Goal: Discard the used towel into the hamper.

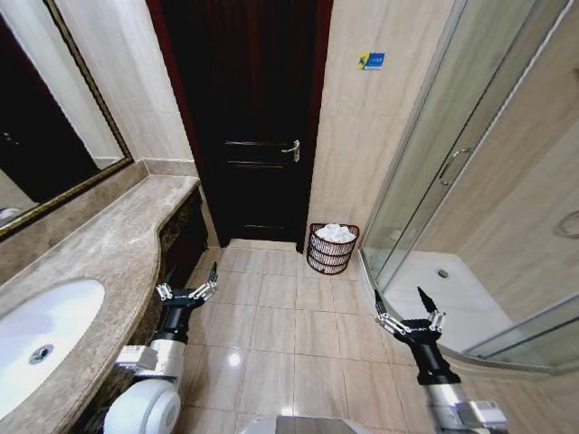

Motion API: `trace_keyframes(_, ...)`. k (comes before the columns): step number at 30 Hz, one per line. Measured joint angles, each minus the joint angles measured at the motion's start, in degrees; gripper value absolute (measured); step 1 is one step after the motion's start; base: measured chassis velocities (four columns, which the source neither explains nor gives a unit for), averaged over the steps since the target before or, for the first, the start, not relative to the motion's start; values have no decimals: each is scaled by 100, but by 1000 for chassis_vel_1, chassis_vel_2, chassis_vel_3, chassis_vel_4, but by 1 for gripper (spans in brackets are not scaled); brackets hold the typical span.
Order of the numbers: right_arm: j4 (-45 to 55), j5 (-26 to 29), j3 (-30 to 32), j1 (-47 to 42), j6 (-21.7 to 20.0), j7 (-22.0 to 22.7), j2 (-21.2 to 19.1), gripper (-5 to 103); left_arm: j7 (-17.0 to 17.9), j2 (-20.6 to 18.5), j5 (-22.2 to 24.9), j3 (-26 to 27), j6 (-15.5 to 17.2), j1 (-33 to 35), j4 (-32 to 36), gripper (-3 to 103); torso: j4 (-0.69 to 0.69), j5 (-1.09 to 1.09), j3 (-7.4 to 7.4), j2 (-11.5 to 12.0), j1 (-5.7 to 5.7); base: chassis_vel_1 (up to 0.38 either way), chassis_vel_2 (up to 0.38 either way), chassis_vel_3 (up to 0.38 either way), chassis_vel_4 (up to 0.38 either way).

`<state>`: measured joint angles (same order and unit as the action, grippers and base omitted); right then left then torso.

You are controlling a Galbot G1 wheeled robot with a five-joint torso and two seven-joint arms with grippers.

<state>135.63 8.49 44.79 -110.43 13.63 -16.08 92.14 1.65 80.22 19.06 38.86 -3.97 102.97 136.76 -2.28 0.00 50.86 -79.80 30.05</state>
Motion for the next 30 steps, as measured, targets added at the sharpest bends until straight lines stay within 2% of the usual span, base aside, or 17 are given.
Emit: trace_keyframes(30, 0, 0, 0, 0, 0, 0, 0, 100, 0, 0, 0, 0, 0, 0, 0, 100, 0, 0, 0, 0, 0, 0, 0, 0, 0)
